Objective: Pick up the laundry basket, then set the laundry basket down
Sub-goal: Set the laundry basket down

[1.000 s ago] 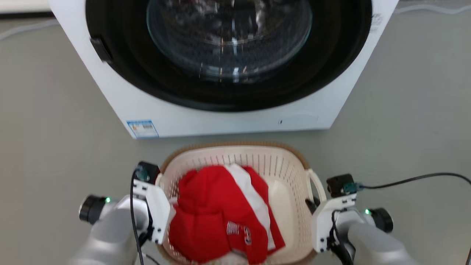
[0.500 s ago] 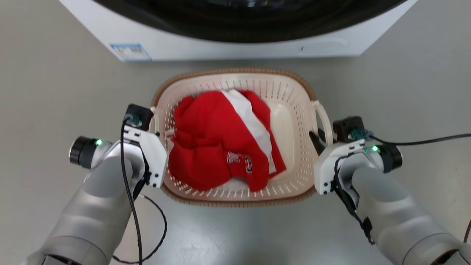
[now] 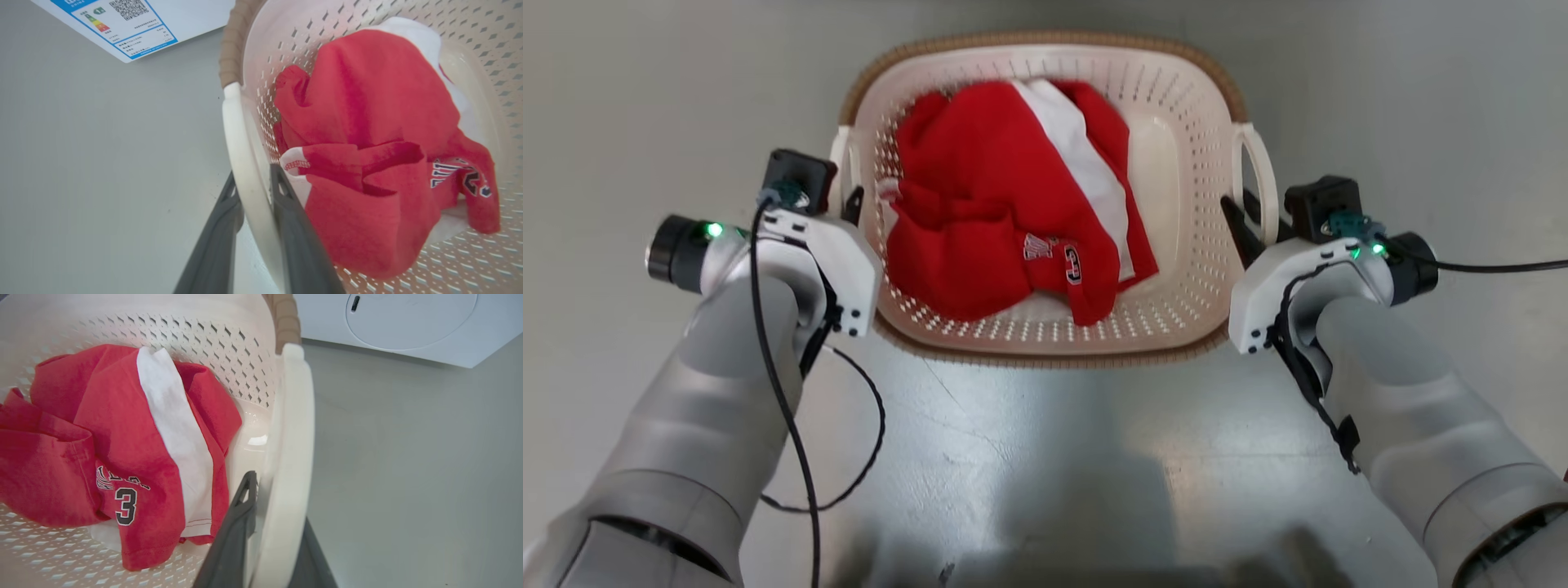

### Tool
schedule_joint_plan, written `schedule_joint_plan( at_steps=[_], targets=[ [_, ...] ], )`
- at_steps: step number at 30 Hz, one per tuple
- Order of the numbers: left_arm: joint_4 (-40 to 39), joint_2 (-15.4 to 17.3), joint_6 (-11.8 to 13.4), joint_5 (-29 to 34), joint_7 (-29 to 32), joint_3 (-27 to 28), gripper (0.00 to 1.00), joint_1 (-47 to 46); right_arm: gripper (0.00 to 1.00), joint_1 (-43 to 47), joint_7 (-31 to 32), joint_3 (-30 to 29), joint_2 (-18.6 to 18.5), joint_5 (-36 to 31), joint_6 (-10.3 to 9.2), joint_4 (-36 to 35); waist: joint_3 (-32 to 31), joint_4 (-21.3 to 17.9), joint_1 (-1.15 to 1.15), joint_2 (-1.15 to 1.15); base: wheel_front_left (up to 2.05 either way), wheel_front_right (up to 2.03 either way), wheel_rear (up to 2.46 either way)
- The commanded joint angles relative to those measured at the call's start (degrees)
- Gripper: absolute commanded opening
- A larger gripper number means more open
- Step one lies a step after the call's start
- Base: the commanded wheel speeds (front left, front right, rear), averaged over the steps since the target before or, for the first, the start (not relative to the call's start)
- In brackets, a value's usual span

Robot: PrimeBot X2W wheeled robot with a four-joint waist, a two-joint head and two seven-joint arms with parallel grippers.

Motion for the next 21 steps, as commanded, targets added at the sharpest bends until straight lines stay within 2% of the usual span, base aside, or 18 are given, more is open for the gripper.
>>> schedule_joint_plan(
  at_steps=[1, 15, 21],
  targets=[
    [-1.24, 3.03, 0.87, 1.19, -1.65, 0.77, 0.00, -2.84, 0.00, 1.84, -0.50, 0.63, 1.55, -2.69, 1.01, -1.13, 2.01, -0.27, 0.00, 0.00, 0.00, 0.00, 0.00],
    [-1.09, 2.73, 1.31, 1.86, -3.48, -0.19, 0.00, -5.95, 0.00, 2.88, -0.52, -13.21, 1.55, -14.99, 1.01, -5.68, 5.43, -0.42, 0.00, 0.00, 0.00, 0.00, 0.00],
    [-0.85, 2.38, 1.33, 1.81, -3.59, -0.44, 0.00, -7.09, 0.00, 3.44, -0.52, -16.32, 1.55, -17.90, 1.01, -6.62, 6.51, -0.14, 0.00, 0.00, 0.00, 0.00, 0.00]
  ],
)
